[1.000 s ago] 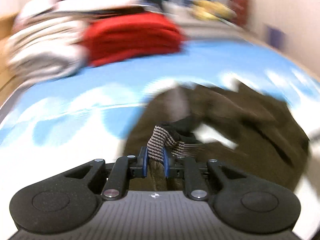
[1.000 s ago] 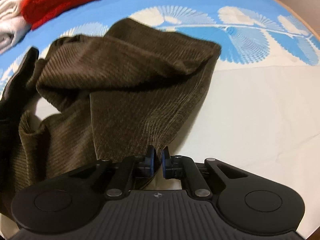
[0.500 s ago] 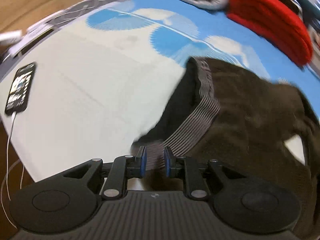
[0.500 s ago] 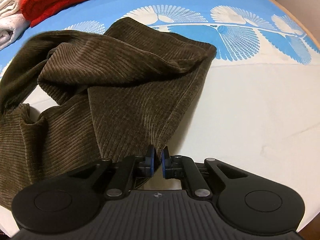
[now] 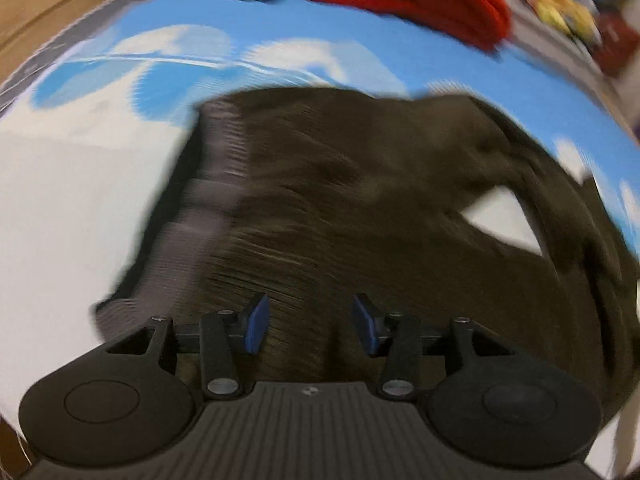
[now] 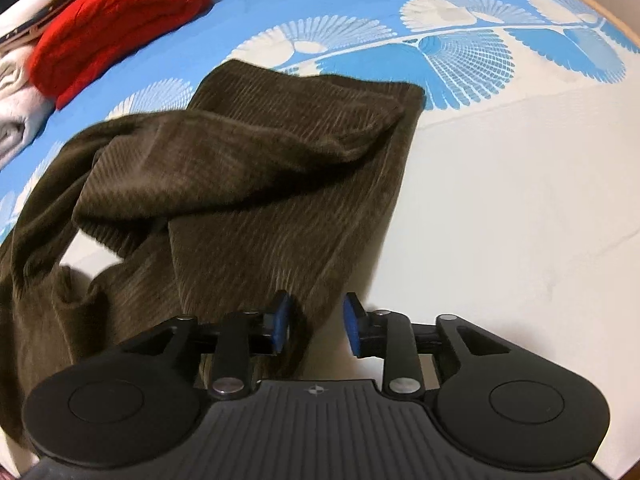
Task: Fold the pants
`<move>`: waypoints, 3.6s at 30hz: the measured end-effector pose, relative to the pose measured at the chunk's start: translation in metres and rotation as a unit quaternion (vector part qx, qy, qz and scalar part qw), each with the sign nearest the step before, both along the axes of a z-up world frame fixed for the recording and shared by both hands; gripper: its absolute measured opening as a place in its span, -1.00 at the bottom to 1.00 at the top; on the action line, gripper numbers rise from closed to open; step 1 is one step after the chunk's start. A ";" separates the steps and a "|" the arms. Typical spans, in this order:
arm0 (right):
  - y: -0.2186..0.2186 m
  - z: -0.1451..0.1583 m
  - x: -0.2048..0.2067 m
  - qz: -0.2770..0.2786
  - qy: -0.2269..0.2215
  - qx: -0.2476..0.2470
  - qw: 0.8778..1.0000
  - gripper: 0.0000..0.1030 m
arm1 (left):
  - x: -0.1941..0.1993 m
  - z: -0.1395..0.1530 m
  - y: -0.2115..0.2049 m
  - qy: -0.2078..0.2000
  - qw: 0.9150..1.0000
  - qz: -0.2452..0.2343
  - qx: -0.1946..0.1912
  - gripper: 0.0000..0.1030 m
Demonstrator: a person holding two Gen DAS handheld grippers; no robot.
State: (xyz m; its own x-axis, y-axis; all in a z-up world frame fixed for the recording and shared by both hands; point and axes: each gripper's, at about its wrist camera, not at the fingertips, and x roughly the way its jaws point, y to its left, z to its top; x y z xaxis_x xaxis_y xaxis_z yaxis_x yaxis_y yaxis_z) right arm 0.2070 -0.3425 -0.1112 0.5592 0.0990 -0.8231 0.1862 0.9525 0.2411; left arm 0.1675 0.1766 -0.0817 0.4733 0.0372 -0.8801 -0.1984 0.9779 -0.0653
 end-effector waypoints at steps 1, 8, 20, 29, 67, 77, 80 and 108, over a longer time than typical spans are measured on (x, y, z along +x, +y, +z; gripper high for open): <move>-0.001 -0.001 0.004 -0.005 0.000 -0.003 1.000 -0.19 | 0.002 -0.004 -0.012 0.012 1.000 -0.023 0.006 0.00; -0.019 -0.017 0.038 -0.049 0.020 0.013 0.999 -0.16 | 0.004 -0.030 -0.065 0.063 0.989 -0.125 0.051 0.00; -0.028 -0.023 0.062 -0.078 -0.010 0.020 0.997 -0.83 | 0.011 -0.025 -0.039 0.059 0.991 -0.100 0.064 0.00; -0.050 0.023 0.022 -0.109 -0.087 0.023 0.990 -0.87 | -0.004 -0.020 -0.031 0.050 0.993 -0.080 0.065 0.00; -0.210 -0.021 -0.033 -0.218 -0.027 0.055 0.974 -0.79 | -0.002 -0.032 0.003 0.080 0.994 -0.009 0.078 0.03; -0.249 0.025 -0.103 -0.344 -0.078 0.022 0.935 -0.88 | -0.006 -0.026 -0.006 0.071 0.995 -0.015 0.069 0.03; -0.278 0.010 -0.140 -0.444 -0.004 0.024 0.896 -0.87 | -0.008 -0.024 -0.011 0.068 0.995 -0.023 0.067 0.03; -0.253 0.053 -0.123 -0.290 -0.096 0.006 0.952 -0.31 | -0.026 -0.037 0.103 0.113 0.974 0.194 -0.019 0.55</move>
State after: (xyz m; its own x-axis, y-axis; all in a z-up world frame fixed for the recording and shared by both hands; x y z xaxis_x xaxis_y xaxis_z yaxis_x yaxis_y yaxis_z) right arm 0.0843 -0.5951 -0.0584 0.6622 -0.2637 -0.7014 0.6320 0.6994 0.3338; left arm 0.1420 0.2801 -0.1191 0.2239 0.1393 -0.9646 -0.5655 0.8247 -0.0122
